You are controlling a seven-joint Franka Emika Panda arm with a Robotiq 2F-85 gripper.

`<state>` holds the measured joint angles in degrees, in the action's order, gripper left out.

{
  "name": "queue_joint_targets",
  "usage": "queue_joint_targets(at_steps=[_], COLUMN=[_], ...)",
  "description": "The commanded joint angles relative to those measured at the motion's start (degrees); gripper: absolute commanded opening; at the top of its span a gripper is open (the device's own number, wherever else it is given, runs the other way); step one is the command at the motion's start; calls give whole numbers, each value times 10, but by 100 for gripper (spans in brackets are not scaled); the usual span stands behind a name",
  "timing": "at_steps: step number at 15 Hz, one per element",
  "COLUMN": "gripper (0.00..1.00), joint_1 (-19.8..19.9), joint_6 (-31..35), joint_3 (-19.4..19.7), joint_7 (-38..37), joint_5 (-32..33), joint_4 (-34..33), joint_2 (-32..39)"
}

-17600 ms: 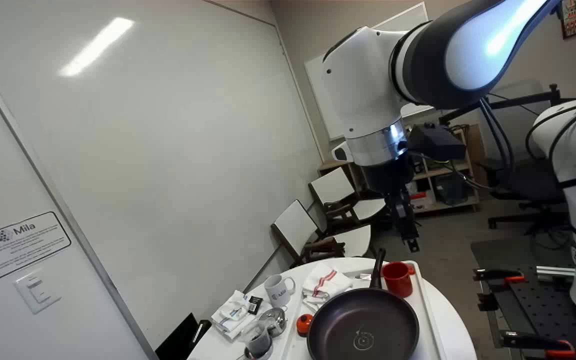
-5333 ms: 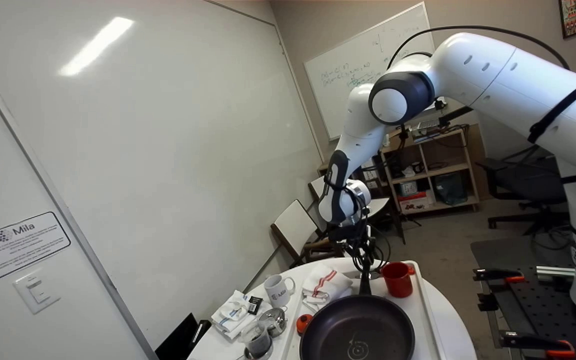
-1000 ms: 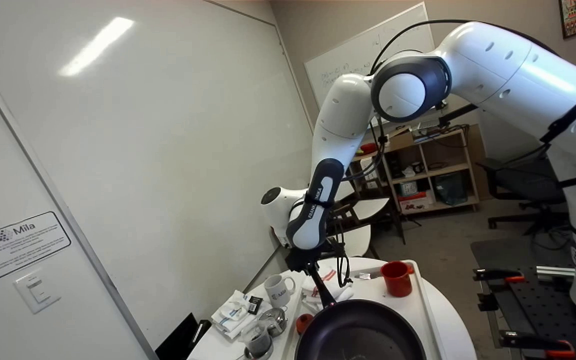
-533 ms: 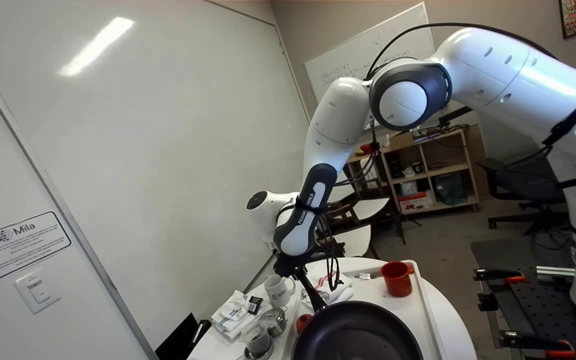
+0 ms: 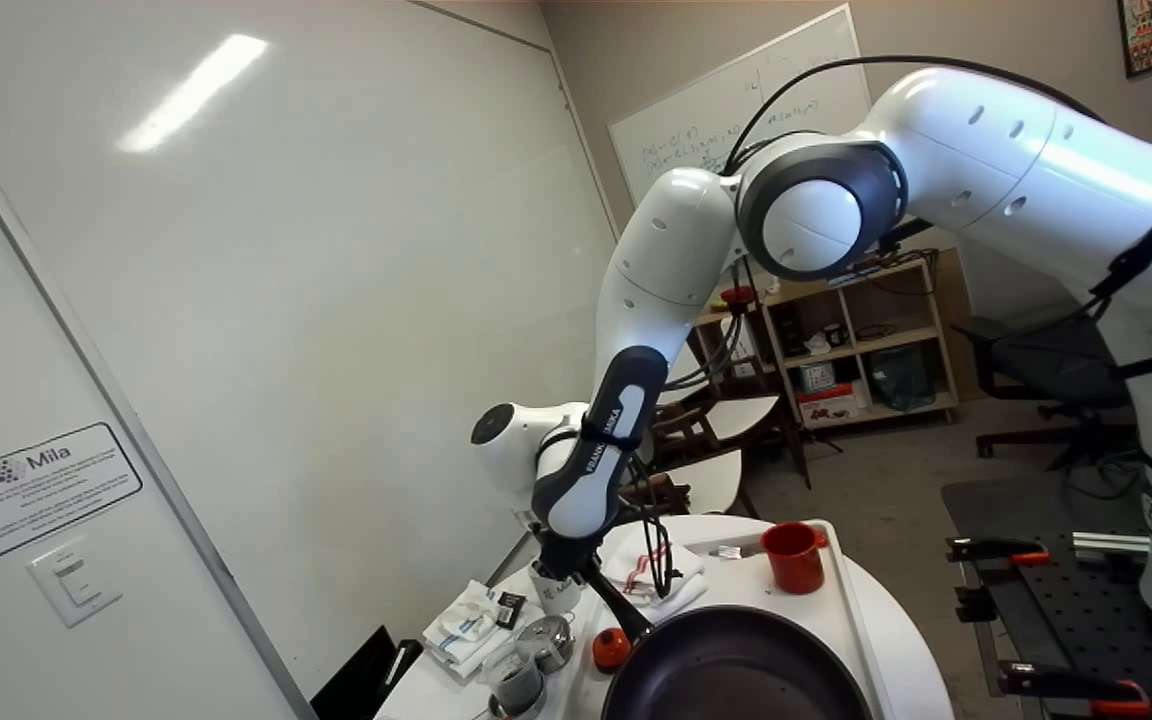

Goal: Move the black pan to the left

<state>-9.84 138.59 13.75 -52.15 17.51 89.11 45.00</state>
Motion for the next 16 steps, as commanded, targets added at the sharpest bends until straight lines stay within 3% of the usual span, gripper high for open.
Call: queue_joint_targets(at_steps=[1, 9, 16], gripper=[8, 8, 8], joint_1=[-15, -44, -63], joint_6=[-26, -26, -6], joint_3=[4, 1, -6], joint_7=[33, 62, 129], joint_5=[15, 34, 46], joint_4=[-35, -78, -87], joint_2=[15, 40, 52])
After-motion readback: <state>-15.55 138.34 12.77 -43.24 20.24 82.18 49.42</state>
